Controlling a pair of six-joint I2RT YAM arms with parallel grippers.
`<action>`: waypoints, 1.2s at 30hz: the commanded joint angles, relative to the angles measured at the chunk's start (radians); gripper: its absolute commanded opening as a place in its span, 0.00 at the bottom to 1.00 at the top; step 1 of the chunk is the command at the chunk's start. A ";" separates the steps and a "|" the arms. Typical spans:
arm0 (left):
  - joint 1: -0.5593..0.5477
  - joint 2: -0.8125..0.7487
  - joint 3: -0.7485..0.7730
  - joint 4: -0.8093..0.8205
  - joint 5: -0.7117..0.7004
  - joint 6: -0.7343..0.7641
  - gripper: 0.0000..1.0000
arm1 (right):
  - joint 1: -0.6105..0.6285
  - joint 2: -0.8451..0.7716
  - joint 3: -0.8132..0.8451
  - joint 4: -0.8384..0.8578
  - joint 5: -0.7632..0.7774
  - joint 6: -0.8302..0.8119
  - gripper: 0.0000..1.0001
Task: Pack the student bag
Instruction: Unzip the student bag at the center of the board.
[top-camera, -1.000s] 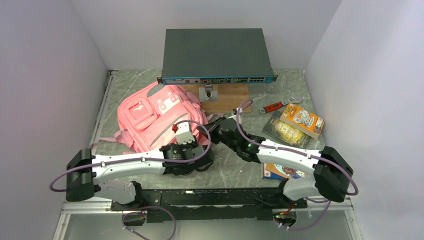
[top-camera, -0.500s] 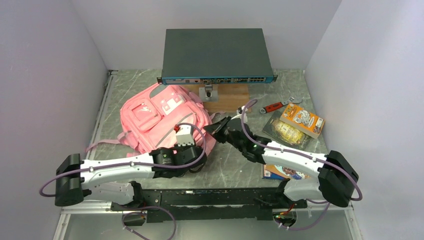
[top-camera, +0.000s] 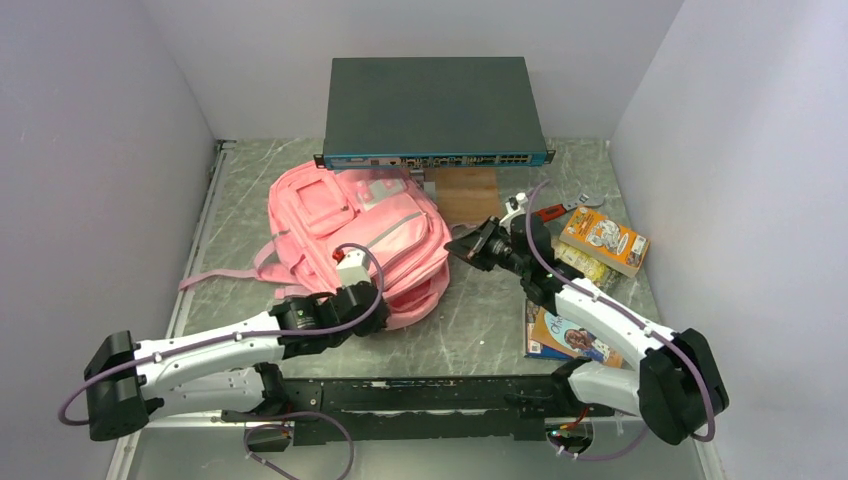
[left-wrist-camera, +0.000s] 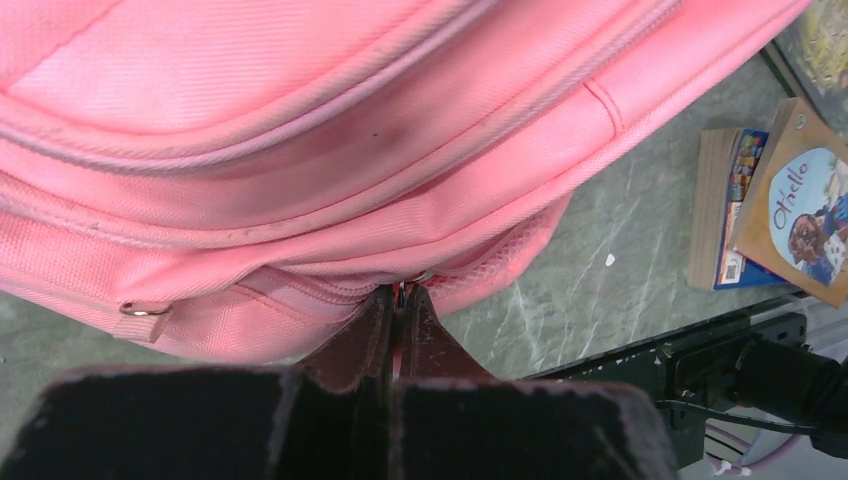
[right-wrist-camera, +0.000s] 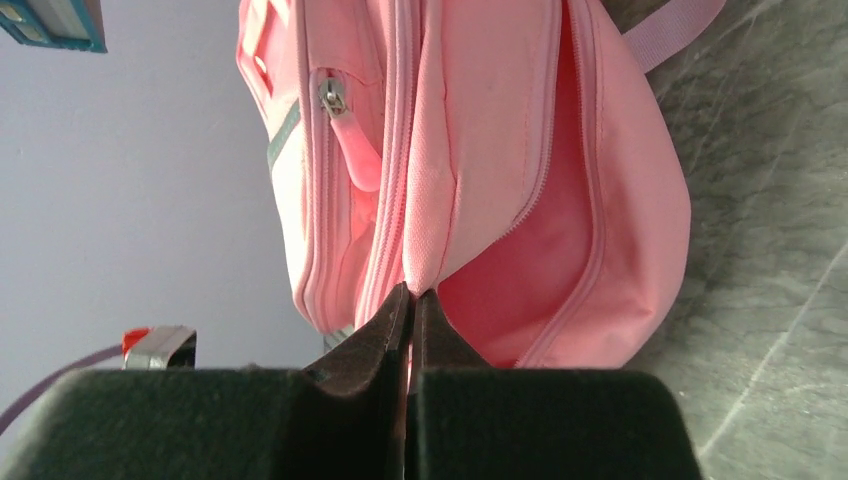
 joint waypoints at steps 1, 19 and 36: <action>0.078 -0.049 -0.062 -0.194 -0.054 0.105 0.00 | -0.168 -0.046 0.015 0.114 -0.075 -0.058 0.00; 0.086 -0.086 0.002 0.066 0.239 0.313 0.00 | 0.075 0.026 -0.002 0.052 -0.258 -0.087 0.73; 0.086 -0.098 -0.010 0.107 0.278 0.298 0.00 | 0.243 0.242 -0.150 0.510 -0.114 0.373 0.59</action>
